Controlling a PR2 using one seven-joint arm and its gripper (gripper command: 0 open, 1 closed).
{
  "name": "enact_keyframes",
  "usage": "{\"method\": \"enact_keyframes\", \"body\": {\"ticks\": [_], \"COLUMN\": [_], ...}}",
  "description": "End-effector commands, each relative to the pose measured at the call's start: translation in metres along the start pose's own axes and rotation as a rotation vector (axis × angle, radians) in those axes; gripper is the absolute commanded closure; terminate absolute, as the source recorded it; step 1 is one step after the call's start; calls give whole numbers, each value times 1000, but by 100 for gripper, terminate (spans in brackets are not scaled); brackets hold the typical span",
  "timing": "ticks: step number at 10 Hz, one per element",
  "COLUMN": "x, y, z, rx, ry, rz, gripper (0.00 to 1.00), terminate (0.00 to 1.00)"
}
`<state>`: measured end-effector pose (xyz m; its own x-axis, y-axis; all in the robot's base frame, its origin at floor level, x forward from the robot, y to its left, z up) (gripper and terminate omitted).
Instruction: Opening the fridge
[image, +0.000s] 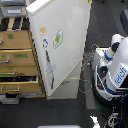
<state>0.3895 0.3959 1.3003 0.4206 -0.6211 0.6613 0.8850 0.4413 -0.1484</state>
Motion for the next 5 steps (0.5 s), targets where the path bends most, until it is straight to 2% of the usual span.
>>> {"method": "enact_keyframes", "body": {"ticks": [1,4,5], "x": [-3,135,192], "y": [254,220,189], "z": [-234,-302,-306], "rx": [-35,-38,6], "ry": [212,267,304], "rz": [370,321,328], "gripper": [0,0,0], "terminate": [0,0,0]}}
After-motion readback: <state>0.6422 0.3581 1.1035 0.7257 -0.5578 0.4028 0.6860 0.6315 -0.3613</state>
